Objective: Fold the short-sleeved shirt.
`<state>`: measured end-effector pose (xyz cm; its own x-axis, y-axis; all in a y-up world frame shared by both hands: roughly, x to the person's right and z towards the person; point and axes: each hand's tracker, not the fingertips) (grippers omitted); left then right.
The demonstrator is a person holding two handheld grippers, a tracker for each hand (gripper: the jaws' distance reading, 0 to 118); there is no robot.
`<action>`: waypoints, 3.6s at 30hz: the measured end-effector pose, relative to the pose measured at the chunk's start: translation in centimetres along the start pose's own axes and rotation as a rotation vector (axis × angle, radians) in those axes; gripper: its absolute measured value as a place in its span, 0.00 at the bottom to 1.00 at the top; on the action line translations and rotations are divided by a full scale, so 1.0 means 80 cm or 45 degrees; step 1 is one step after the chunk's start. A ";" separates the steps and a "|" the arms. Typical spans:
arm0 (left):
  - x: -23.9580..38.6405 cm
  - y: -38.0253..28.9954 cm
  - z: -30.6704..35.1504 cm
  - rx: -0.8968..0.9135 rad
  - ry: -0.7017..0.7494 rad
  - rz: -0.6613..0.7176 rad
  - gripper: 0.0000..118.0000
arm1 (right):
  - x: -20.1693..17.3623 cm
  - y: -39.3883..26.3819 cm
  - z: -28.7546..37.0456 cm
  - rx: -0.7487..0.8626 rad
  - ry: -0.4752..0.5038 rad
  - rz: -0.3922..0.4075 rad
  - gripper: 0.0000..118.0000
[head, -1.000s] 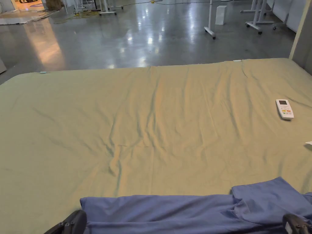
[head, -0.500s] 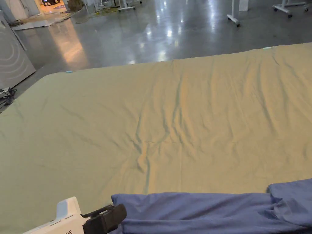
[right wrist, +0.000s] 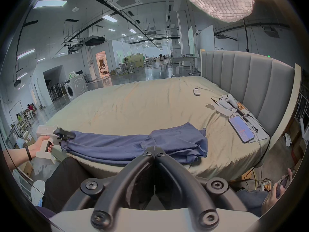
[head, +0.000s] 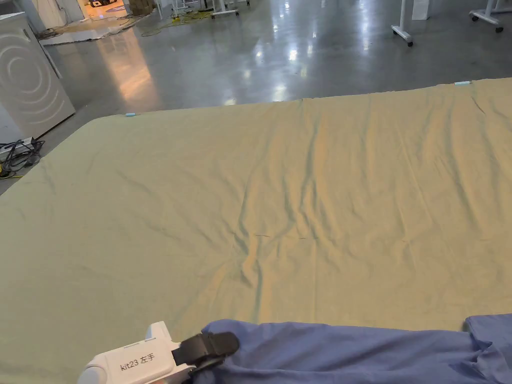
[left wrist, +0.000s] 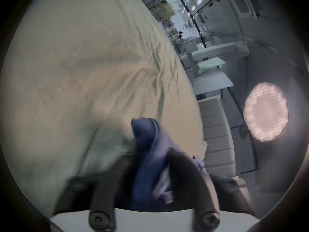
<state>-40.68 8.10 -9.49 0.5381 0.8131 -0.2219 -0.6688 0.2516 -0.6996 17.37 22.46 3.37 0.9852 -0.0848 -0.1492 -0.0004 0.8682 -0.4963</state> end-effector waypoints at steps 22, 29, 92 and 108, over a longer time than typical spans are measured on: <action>0.096 0.033 0.044 0.153 0.143 -0.157 0.06 | 0.018 -0.011 0.005 0.004 -0.007 -0.142 0.00; 0.205 -0.035 -0.091 -0.087 -0.030 -0.281 0.06 | 0.020 -0.016 0.023 0.015 -0.037 -0.063 0.00; 0.124 -0.079 -0.089 -0.151 -0.111 0.171 0.10 | 0.025 -0.052 0.030 -0.123 -0.048 -0.119 0.00; 0.138 0.039 0.075 0.052 0.262 -0.296 0.09 | 0.023 -0.051 0.001 -0.077 0.050 -0.207 0.00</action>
<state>-39.89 21.03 -10.01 0.7692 0.6086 -0.1949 -0.5330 0.4427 -0.7210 19.19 18.81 5.19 0.9656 -0.2420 -0.0952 0.1473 0.8105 -0.5669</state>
